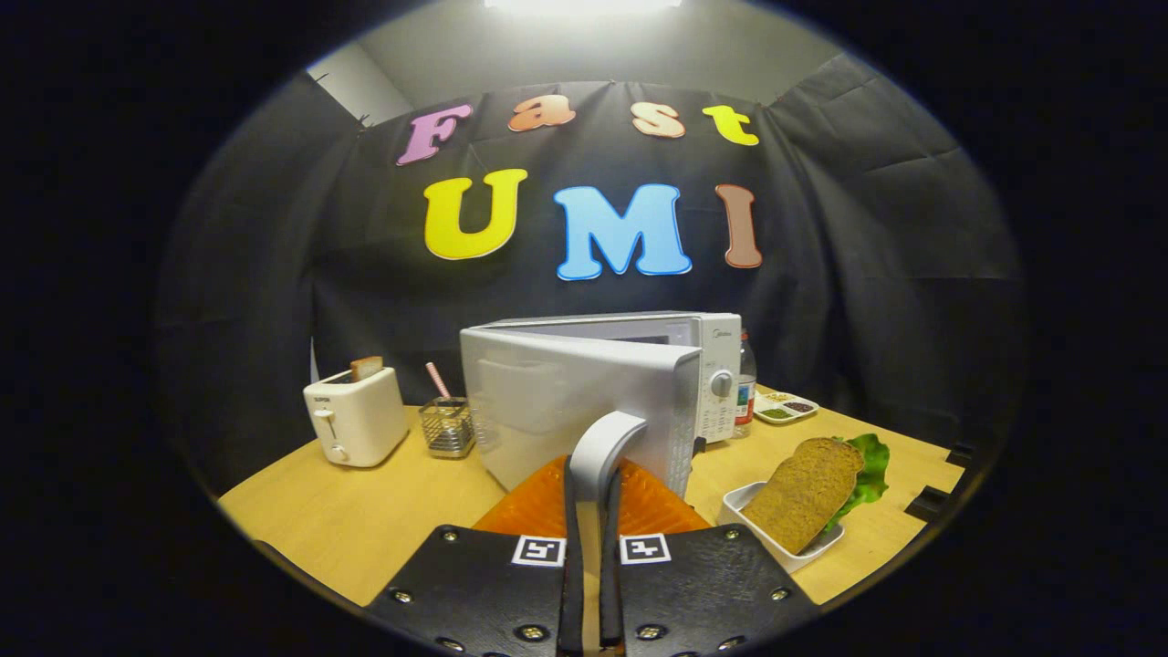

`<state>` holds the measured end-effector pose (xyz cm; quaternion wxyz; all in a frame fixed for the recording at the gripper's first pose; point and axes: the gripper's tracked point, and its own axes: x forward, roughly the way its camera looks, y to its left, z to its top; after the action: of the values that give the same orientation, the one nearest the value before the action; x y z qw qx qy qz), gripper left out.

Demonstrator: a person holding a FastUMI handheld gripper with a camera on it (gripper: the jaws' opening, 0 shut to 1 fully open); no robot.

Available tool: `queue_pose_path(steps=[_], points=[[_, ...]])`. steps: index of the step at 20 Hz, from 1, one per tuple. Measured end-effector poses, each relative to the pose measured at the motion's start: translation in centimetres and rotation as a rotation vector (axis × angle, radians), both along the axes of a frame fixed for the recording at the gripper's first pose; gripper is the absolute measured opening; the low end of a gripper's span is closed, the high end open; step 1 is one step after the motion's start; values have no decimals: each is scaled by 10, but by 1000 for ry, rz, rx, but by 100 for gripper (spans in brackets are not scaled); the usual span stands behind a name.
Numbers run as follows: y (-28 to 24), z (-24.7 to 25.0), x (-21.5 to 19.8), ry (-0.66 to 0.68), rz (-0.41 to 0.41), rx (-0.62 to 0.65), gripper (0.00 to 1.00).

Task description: Open the microwave, put the food inside, and close the microwave door.

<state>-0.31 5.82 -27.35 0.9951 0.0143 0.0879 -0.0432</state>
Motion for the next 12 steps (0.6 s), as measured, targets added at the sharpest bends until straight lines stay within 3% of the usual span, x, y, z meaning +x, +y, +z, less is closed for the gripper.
queue_pose_path(steps=[5,12], points=[[104,-2,-18,-27,125,-23,7],[152,-4,-15,-53,-4,-52,8]])
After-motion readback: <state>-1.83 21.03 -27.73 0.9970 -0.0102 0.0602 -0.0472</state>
